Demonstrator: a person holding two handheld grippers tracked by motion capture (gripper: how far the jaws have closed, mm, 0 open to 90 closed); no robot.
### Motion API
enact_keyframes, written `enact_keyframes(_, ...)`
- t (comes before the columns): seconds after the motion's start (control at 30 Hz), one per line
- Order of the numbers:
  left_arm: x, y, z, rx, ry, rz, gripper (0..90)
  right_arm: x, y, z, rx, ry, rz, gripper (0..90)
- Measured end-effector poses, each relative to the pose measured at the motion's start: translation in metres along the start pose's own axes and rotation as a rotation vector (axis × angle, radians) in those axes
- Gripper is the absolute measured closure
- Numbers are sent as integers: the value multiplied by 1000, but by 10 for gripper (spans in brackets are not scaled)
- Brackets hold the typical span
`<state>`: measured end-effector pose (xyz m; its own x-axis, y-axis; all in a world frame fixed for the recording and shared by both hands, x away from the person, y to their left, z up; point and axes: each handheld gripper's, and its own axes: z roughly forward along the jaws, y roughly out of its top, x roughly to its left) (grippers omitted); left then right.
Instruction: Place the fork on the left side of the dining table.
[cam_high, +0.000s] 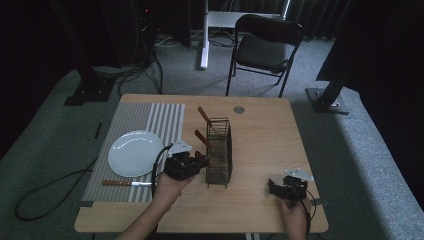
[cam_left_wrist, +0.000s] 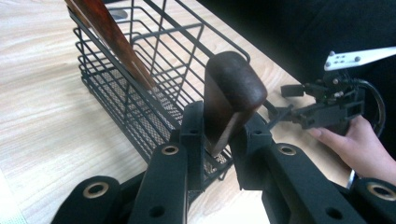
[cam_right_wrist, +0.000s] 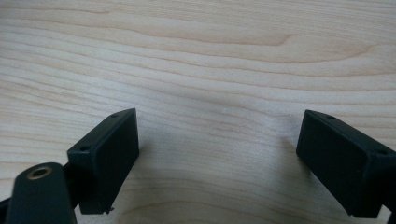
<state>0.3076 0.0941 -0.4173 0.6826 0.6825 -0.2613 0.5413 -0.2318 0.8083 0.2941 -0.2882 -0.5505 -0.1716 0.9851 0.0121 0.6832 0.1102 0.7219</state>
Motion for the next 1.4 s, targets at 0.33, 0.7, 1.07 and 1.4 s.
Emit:
enact_keyframes(0.33, 1, 7, 0, -31, 63, 5, 804, 0, 0, 0, 1, 0, 1, 127)
enact_keyframes(0.7, 2, 23, -16, -69, 68, 20, 805, 0, 0, 0, 0, 0, 0, 127)
enact_keyframes(1.07, 1, 34, -43, -119, 23, 4, 805, 0, 0, 0, 0, 0, 0, 127)
enact_keyframes(1.4, -1, 47, -74, -169, 5, 14, 805, 0, 0, 0, 0, 0, -2, 127)
